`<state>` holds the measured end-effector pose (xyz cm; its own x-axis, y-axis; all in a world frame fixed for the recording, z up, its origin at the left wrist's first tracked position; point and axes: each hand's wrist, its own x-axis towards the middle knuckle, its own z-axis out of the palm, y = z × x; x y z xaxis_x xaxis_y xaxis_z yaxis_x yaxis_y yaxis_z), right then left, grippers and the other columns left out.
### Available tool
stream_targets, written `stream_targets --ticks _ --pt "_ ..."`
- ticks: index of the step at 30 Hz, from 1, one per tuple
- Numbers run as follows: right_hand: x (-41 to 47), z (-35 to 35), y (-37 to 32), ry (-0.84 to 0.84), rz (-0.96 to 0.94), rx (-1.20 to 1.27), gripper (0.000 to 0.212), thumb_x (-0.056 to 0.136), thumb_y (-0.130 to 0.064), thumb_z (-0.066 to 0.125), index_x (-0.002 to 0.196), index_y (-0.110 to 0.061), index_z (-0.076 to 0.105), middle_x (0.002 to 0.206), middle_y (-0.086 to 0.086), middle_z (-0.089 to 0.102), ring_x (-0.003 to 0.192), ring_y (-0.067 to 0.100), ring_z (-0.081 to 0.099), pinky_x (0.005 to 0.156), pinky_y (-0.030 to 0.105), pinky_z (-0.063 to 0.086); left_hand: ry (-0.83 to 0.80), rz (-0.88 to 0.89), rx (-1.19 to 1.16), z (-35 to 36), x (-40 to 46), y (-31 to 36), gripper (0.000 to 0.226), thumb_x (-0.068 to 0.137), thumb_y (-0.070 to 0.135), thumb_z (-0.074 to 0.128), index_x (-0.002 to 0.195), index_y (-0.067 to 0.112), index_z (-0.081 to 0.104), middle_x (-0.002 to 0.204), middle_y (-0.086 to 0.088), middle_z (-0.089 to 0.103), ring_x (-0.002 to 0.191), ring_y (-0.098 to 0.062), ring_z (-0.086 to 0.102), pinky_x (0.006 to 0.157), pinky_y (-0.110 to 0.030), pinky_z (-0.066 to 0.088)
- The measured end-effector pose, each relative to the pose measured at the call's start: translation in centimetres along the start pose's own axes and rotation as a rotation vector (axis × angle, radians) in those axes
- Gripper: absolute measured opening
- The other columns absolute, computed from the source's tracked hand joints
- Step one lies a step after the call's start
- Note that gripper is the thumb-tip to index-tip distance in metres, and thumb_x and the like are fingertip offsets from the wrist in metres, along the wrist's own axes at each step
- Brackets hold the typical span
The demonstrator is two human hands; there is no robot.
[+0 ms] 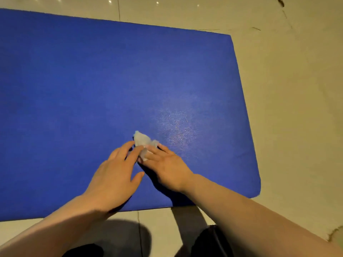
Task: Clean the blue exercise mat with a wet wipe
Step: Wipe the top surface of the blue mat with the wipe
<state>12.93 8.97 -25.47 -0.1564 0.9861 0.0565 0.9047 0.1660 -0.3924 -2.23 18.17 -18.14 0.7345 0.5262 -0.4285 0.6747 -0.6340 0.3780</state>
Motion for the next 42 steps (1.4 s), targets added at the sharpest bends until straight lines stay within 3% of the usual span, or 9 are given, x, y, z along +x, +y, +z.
stream_targets --ticks 3,8,14,19,25,30,33,39,42 --pt "-1.4 -1.8 4.2 -0.021 0.183 -0.129 0.061 0.077 -0.01 0.027 0.122 -0.013 0.068 0.129 0.005 0.064 0.118 0.026 0.062 0.1 0.054 0.044 -0.083 0.005 0.011 1.1 0.2 0.3 0.072 0.098 0.046 0.046 0.155 0.03 0.006 0.162 0.012 0.004 0.147 -0.011 0.013 0.112 -0.028 0.028" --pt "-9.4 -6.7 13.9 0.096 0.786 -0.197 0.074 0.076 -0.002 0.029 0.145 -0.022 0.046 0.151 0.001 0.044 0.138 0.024 0.041 0.11 0.04 0.023 -0.296 0.047 0.204 3.2 -0.2 0.0 0.083 0.098 0.048 0.042 0.153 0.025 -0.016 0.149 0.011 -0.036 0.148 -0.013 -0.016 0.116 -0.024 0.024" --pt "-14.7 -6.3 11.6 0.324 0.998 -0.003 0.088 0.076 0.018 0.035 0.151 -0.028 0.033 0.151 0.001 0.041 0.139 0.029 0.036 0.11 0.054 0.033 -0.341 0.055 0.224 3.3 -0.5 0.0 0.097 0.095 0.039 0.051 0.144 0.022 -0.031 0.148 0.01 -0.042 0.144 -0.011 -0.027 0.117 -0.026 0.023" --pt "-12.5 -4.7 9.5 0.24 0.807 0.006 0.087 0.076 0.019 0.037 0.151 -0.024 0.036 0.156 -0.002 0.034 0.145 0.019 0.03 0.109 0.038 0.04 -0.355 0.047 0.257 2.8 -0.4 0.9 0.094 0.095 0.037 0.052 0.151 0.021 -0.022 0.152 0.009 -0.037 0.146 -0.013 -0.024 0.114 -0.028 0.028" --pt "-9.1 -2.9 9.3 0.053 0.357 -0.082 0.071 0.077 0.01 0.032 0.143 -0.009 0.049 0.15 0.006 0.044 0.138 0.027 0.042 0.113 0.045 0.035 -0.38 0.056 0.399 2.5 -0.4 1.5 0.091 0.098 0.04 0.049 0.152 0.016 -0.021 0.154 0.002 -0.037 0.148 -0.02 -0.019 0.112 -0.03 0.031" --pt "-11.6 -6.6 12.7 0.161 0.699 -0.117 0.069 0.084 -0.001 0.027 0.146 -0.023 0.044 0.149 0.0 0.045 0.137 0.021 0.038 0.108 0.034 0.026 -0.408 0.075 0.437 2.3 -0.2 1.3 0.09 0.099 0.042 0.048 0.151 0.016 -0.021 0.151 0.003 -0.039 0.148 -0.021 -0.019 0.112 -0.031 0.03" --pt "-14.0 -8.1 13.6 0.003 0.837 -0.234 0.079 0.077 -0.016 0.01 0.152 -0.028 0.033 0.155 -0.002 0.038 0.142 0.027 0.035 0.111 0.048 0.022 -0.414 0.088 0.454 2.4 -0.1 1.4 0.09 0.099 0.042 0.047 0.151 0.016 -0.021 0.14 0.003 -0.043 0.148 -0.021 -0.019 0.112 -0.031 0.03" --pt "-16.0 -7.8 8.5 -0.013 0.516 -0.258 0.065 0.074 -0.005 0.029 0.133 -0.021 0.05 0.129 0.003 0.063 0.125 0.025 0.051 0.115 0.037 0.014 -0.411 0.099 0.475 2.5 -0.3 1.1 0.089 0.1 0.044 0.045 0.151 0.016 -0.022 0.137 0.003 -0.043 0.148 -0.021 -0.019 0.113 -0.031 0.029" --pt "-15.3 -7.8 4.6 0.087 0.529 0.165 0.05 0.088 -0.001 0.041 0.122 -0.033 0.058 0.125 -0.017 0.062 0.117 0.005 0.054 0.104 0.011 0.031 -0.416 0.091 0.476 2.8 -0.4 1.2 0.091 0.1 0.044 0.045 0.149 0.015 -0.025 0.139 0.001 -0.044 0.148 -0.022 -0.019 0.116 -0.032 0.025"
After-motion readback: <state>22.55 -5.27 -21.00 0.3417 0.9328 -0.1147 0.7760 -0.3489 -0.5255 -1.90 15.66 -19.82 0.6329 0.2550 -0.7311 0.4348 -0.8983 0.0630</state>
